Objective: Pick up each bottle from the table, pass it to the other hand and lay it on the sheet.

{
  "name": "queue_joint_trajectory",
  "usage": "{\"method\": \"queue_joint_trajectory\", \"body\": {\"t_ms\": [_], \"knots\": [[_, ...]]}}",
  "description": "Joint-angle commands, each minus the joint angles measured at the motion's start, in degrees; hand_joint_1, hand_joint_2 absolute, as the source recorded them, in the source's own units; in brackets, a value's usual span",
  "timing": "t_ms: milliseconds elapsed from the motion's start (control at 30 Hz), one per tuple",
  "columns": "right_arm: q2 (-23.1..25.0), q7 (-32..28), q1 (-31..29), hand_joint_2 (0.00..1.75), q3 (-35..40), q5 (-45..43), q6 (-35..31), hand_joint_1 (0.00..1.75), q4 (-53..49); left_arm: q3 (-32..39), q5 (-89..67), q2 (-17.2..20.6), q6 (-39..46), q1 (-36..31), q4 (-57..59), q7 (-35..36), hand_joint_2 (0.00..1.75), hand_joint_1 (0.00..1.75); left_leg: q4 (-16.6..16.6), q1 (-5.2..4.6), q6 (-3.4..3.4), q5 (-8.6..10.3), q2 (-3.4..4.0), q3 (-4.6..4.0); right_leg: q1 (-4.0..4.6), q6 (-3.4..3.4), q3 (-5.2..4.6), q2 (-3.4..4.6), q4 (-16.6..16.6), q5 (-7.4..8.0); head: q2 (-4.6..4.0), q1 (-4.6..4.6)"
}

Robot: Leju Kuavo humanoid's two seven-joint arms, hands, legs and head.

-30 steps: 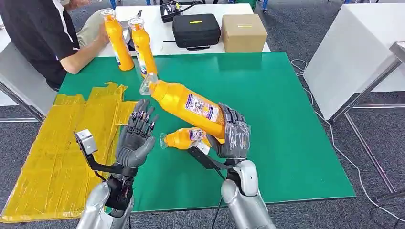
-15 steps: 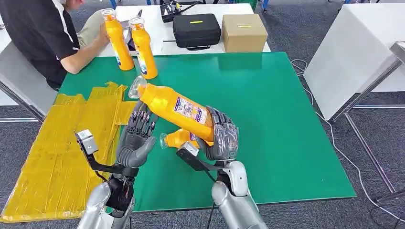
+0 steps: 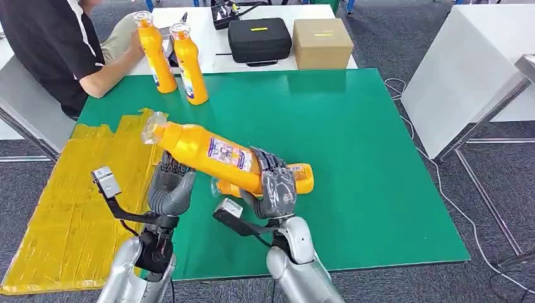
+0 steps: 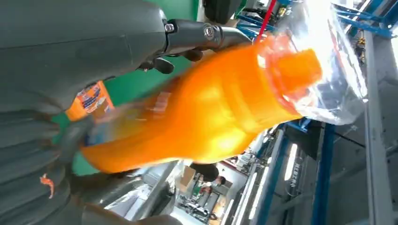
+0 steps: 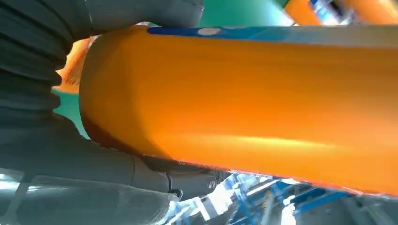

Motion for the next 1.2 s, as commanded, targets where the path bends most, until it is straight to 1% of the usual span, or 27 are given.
{"method": "queue_joint_trajectory", "body": {"t_ms": [33, 300, 433, 467, 633, 800, 833, 867, 900, 1200], "knots": [[-1.6, 0.4, -2.6, 1.75, 7.0, 0.8, 0.1, 1.75, 7.1, 0.3, 0.8, 1.2, -0.7, -3.8, 5.2, 0.8, 1.75, 0.00, 0.0, 0.05, -0.12, -0.02, 0.02, 0.13, 0.05, -0.03, 0.16, 0.00, -0.1, 0.00, -0.02, 0.04], [-0.9, 0.8, -2.4, 1.75, 10.1, 2.9, 0.1, 1.75, 9.6, 4.9, 8.2, 0.6, -2.0, -6.0, 7.1, 2.7, 1.75, 0.00, 0.0, 0.06, -0.13, -0.01, 0.01, 0.10, 0.05, -0.04, 0.13, -0.01, -0.1, 0.00, -0.02, 0.02], [0.0, 1.1, -3.8, 1.75, 11.8, 3.2, 0.1, 1.75, 12.6, 7.0, 10.5, 0.9, -1.5, -6.9, 7.6, 3.6, 1.75, 0.00, 0.0, 0.10, -0.24, -0.03, 0.06, 0.20, 0.09, -0.08, 0.22, 0.03, -0.1, 0.00, 0.00, 0.02], [0.2, 1.3, -4.3, 1.75, 12.3, 3.3, 0.1, 1.75, 13.4, 7.4, 10.8, 1.0, -1.5, -6.9, 7.5, 3.6, 1.75, 0.00, 0.0, 0.06, -0.15, -0.02, 0.08, 0.14, 0.05, -0.05, 0.13, 0.06, -0.1, 0.01, 0.00, 0.00], [1.1, 3.0, -6.6, 1.75, 14.8, 3.6, 0.1, 1.75, 16.8, 8.2, 10.4, 0.9, -0.4, -8.4, 8.1, 3.5, 1.75, 0.00, 0.0, 0.10, -0.21, -0.01, 0.05, 0.13, 0.07, -0.05, 0.15, 0.01, 0.0, -0.01, -0.02, 0.02], [1.1, 3.0, -6.6, 1.75, 16.9, 2.1, 0.1, 1.75, 17.7, 8.2, 9.3, 1.1, 0.6, -8.1, 7.6, 3.0, 1.75, 0.00, 0.0, 0.08, -0.16, 0.01, 0.01, 0.09, 0.05, -0.04, 0.12, -0.02, 0.0, -0.01, -0.02, 0.02], [0.8, 3.3, -6.5, 1.75, 17.1, 1.9, 0.1, 1.75, 17.4, 8.1, 9.2, 1.1, 0.6, -7.7, 7.5, 3.0, 1.75, 0.28, 0.0, 0.11, -0.23, -0.01, 0.01, 0.17, 0.08, -0.06, 0.21, -0.03, -0.1, -0.03, -0.02, 0.00], [0.7, 3.5, -6.6, 1.75, 17.2, 1.8, 0.1, 1.75, 17.3, 7.9, 9.0, 1.1, 0.6, -7.6, 7.5, 2.9, 1.75, 1.55, 0.0, 0.09, -0.19, 0.01, -0.02, 0.15, 0.06, -0.05, 0.19, -0.06, -0.1, -0.02, -0.02, 0.04], [0.6, 3.8, -6.7, 1.75, 17.3, 1.5, 0.1, 1.75, 17.2, 7.7, 8.8, 1.0, 0.5, -7.6, 7.6, 2.7, 1.75, 1.73, 0.0, 0.11, -0.23, -0.01, -0.03, 0.18, 0.08, -0.06, 0.24, -0.07, -0.1, -0.04, -0.02, 0.00], [0.4, 4.0, -6.7, 1.75, 17.3, 1.1, 0.1, 1.75, 17.0, 7.5, 8.7, 0.8, 0.5, -7.7, 7.7, 2.6, 1.75, 1.75, 0.0, 0.09, -0.19, 0.02, -0.09, 0.12, 0.07, -0.05, 0.17, -0.12, -0.1, -0.03, -0.02, 0.02]]}}
